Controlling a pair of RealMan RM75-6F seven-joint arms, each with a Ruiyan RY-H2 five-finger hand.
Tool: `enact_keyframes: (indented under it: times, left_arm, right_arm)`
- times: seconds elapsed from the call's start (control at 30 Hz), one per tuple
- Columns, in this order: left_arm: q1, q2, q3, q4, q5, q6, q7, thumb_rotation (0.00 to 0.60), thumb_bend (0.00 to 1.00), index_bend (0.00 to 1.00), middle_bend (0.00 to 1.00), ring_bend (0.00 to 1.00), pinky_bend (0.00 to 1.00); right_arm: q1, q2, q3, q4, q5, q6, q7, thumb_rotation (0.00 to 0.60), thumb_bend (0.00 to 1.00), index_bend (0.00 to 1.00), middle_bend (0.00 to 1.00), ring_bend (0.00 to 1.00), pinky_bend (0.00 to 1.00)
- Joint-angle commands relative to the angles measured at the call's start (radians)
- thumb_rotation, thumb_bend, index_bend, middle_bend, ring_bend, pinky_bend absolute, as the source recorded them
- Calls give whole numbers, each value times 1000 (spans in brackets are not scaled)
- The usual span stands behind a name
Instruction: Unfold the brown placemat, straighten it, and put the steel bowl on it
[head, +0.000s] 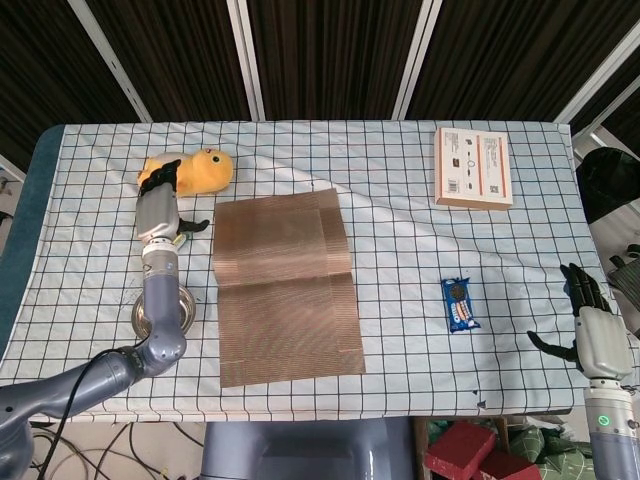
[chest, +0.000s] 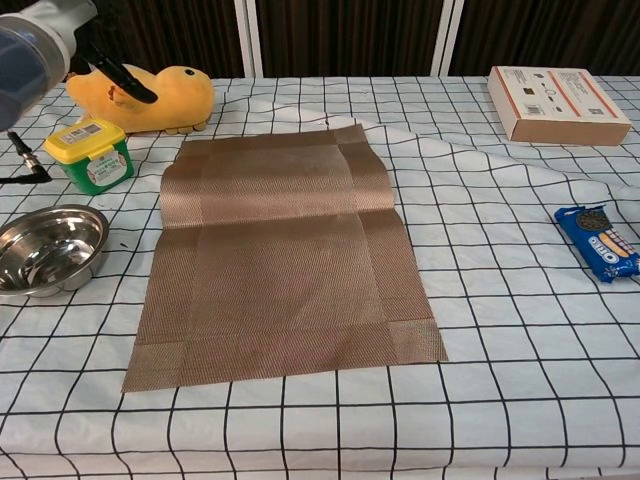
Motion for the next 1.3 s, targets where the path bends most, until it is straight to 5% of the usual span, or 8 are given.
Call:
enact_keyframes:
  times: [0.03, 0.43, 0.83, 1.3]
  left_arm:
    - [60, 75, 52, -92, 56, 7, -35, 600, 86, 74, 56, 0, 61]
    - [367, 409, 334, -477, 429, 167, -159, 600, 37, 61, 48, 0, 33]
    - [636, 600, 538, -580, 669, 352, -412, 600, 36, 55, 46, 0, 34]
    - [652, 604, 530, -525, 708, 325, -505, 600, 37, 53, 47, 0, 34]
  right_arm:
    - [0, -1, -1, 1, -2, 1, -3, 600, 110, 0, 0, 4, 157]
    - [1, -6, -7, 8, -15, 11, -28, 600, 101, 0, 0, 4, 157]
    - [2, -14, -18, 12, -38, 27, -74, 600, 54, 0, 0, 5, 157]
    - [52, -7, -85, -59, -204, -9, -201, 600, 14, 0, 0, 5, 157]
